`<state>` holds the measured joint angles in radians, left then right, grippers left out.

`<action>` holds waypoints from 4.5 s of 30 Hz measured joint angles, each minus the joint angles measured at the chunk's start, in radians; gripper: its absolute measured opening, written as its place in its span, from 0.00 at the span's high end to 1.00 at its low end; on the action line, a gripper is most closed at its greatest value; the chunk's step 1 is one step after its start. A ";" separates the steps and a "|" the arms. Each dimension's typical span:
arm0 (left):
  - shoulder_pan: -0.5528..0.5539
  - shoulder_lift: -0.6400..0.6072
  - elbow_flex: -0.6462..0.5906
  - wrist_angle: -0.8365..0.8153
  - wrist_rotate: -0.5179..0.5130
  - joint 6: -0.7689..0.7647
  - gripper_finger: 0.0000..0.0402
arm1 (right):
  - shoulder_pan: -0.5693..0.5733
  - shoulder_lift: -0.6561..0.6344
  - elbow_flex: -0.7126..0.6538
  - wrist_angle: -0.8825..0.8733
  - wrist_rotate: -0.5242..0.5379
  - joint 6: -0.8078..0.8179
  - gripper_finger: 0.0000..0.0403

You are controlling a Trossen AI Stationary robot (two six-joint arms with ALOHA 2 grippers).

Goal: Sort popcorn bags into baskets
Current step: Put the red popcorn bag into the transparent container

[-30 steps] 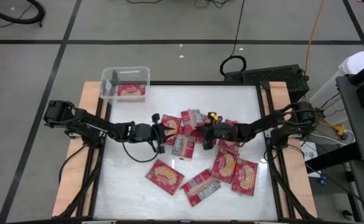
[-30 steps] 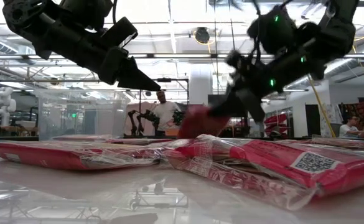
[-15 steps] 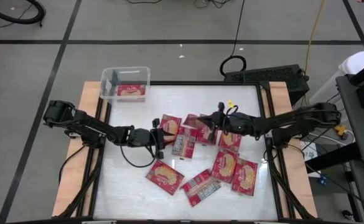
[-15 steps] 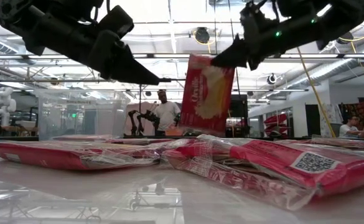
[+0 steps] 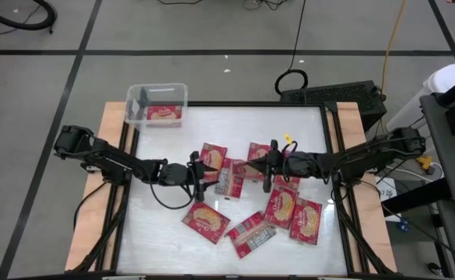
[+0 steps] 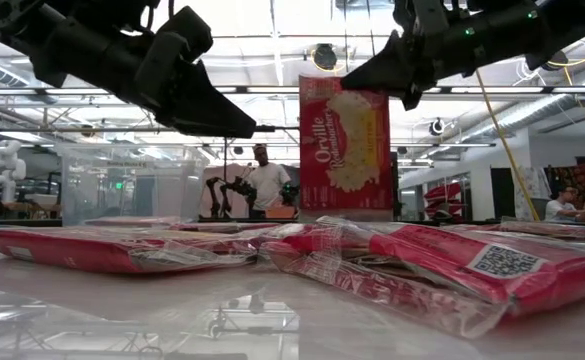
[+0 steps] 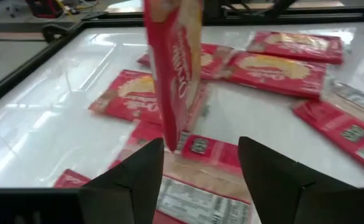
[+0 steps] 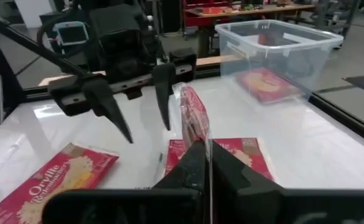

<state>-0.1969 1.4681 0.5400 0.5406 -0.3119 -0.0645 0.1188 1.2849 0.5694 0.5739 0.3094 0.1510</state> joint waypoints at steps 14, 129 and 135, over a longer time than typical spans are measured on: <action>-0.020 0.000 0.000 0.072 -0.016 0.019 0.50 | 0.027 0.000 0.000 0.232 0.002 -0.113 1.00; 0.108 -0.441 0.081 -1.026 0.147 -0.061 0.91 | -0.099 0.563 0.646 -0.385 -0.243 -0.187 0.61; 0.110 -0.441 0.081 -1.028 0.128 -0.060 0.91 | -0.100 0.579 0.645 -0.358 -0.258 -0.186 0.82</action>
<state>-0.0873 1.0274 0.6209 -0.4871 -0.1836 -0.1242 0.0189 1.8634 1.2145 0.2161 0.0518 -0.0349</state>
